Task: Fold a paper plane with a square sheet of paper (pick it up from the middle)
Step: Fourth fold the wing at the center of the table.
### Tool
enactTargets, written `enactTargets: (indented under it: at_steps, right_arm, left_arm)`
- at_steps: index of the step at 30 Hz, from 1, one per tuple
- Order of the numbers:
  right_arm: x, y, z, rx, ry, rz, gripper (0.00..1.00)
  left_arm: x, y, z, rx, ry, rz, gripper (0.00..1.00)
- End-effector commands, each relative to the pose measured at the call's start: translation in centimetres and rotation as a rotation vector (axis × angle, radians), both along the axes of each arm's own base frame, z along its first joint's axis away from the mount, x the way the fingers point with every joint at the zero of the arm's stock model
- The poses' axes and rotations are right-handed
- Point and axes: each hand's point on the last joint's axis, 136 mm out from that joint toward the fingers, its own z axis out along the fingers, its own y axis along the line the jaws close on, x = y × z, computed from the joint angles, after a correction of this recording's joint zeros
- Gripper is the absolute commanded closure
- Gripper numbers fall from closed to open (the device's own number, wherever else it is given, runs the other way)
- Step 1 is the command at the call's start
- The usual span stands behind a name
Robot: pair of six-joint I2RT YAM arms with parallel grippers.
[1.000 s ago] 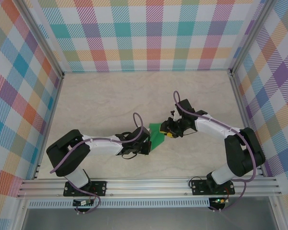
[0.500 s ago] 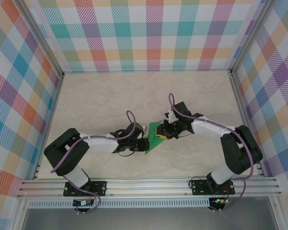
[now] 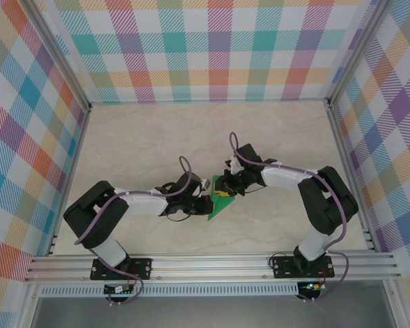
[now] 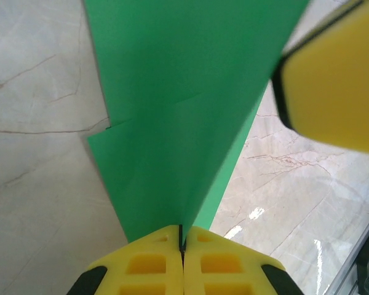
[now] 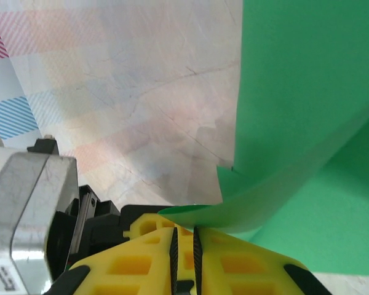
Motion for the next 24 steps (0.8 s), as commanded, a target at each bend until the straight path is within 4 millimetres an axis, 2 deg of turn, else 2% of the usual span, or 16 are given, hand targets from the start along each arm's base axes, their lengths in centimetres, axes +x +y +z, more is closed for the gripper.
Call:
enactTargets:
  at_steps: [1,12,16,24]
  right_arm:
    - [0.8,0.9,0.0,0.015,-0.006,0.001,0.84]
    - [1.9,0.1,-2.5,-0.094,0.010,-0.032,0.86]
    - [1.9,-0.5,-3.1,-0.137,0.017,-0.043,0.87]
    - [1.2,-0.8,-0.4,-0.093,-0.049,-0.038,0.84]
  left_arm:
    - [0.2,0.1,-0.3,-0.017,0.007,-0.019,0.94]
    - [0.1,0.6,-0.9,-0.016,0.027,-0.019,0.91]
    - [0.2,0.4,-0.8,-0.025,0.028,-0.027,0.94]
    - [0.2,-0.4,-0.3,-0.099,0.067,-0.082,0.99]
